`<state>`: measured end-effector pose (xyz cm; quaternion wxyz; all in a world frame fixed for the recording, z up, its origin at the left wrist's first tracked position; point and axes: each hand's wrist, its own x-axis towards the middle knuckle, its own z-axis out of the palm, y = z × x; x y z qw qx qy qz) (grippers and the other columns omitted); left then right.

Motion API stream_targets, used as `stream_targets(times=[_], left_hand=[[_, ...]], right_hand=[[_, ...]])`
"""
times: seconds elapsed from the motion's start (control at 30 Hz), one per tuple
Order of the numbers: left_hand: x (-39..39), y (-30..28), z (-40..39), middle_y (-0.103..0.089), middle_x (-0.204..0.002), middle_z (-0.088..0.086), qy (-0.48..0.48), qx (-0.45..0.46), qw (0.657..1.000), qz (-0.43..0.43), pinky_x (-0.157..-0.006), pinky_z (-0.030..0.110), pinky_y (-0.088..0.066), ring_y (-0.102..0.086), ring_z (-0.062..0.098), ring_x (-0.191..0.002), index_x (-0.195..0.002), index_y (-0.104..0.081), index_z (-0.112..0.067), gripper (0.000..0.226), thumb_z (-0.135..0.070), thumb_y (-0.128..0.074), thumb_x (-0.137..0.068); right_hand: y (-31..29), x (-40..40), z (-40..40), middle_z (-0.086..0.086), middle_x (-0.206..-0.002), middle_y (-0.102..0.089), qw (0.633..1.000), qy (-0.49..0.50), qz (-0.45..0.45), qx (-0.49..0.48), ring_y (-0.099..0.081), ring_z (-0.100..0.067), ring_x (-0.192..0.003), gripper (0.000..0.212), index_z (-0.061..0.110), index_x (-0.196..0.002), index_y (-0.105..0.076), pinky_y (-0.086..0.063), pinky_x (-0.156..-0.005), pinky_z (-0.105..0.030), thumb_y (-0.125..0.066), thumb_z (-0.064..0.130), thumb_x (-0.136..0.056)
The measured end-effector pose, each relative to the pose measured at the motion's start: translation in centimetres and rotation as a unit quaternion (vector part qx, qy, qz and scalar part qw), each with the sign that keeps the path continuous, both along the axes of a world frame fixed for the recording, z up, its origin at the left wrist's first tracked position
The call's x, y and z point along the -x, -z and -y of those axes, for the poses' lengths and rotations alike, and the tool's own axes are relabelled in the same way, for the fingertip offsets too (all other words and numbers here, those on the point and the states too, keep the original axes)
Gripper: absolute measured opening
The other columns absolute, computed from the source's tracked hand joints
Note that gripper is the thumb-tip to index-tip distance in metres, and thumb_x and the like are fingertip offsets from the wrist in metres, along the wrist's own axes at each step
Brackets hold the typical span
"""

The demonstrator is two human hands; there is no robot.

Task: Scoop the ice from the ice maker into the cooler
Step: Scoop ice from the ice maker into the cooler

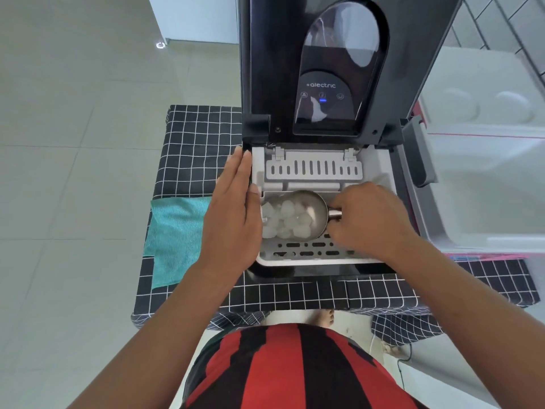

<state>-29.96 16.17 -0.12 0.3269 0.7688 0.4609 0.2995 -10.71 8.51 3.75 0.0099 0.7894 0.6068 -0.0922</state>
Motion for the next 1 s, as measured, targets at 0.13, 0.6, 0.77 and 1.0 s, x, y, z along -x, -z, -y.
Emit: stream_targets(times=[0.13,0.6,0.77,1.0], left_hand=[[0.0,0.0,0.0,-0.017,-0.162,-0.018,0.006,0.004,1.0,0.0,-0.115,0.014,-0.012,-0.011,-0.007,-0.146,-0.155,-0.026,-0.025,0.051,-0.031,-0.028,-0.105],[0.1,0.2,0.0,-0.019,-0.162,-0.016,0.01,0.01,1.0,0.015,-0.113,0.009,-0.011,-0.014,-0.006,-0.146,-0.155,-0.026,-0.025,0.053,-0.035,-0.025,-0.102],[0.1,0.3,0.0,-0.02,-0.161,-0.018,0.006,0.013,1.0,0.016,-0.113,0.013,-0.013,-0.014,-0.01,-0.144,-0.154,-0.026,-0.028,0.053,-0.037,-0.025,-0.101],[0.2,-0.2,-0.2,-0.023,-0.16,-0.018,-0.001,-0.006,1.0,-0.016,-0.106,-0.002,-0.009,-0.016,-0.013,-0.142,-0.153,-0.03,-0.027,0.049,-0.028,-0.032,-0.105]], right_hand=[[-1.0,-0.8,0.4,0.002,-0.055,-0.056,0.998,0.022,-0.018,-0.047,-0.052,-0.024,-0.06,0.026,0.018,-0.067,-0.07,-0.048,-0.056,-0.026,-0.05,0.028,-0.054],[-2.6,-2.7,0.3,0.011,-0.042,-0.042,0.99,-0.035,-0.121,-0.059,-0.042,-0.012,-0.048,0.015,0.022,-0.055,-0.068,-0.036,-0.05,-0.022,-0.064,0.008,-0.059],[-2.3,-3.4,-0.2,0.007,-0.053,-0.057,0.991,-0.045,-0.115,-0.057,-0.051,-0.017,-0.058,0.017,0.022,-0.069,-0.075,-0.05,-0.057,-0.032,-0.062,0.013,-0.061],[-2.3,-5.3,-0.7,-0.003,-0.044,-0.05,0.984,-0.088,-0.137,-0.077,-0.047,-0.021,-0.047,0.01,0.014,-0.051,-0.063,-0.043,-0.048,-0.027,-0.061,0.012,-0.061]])
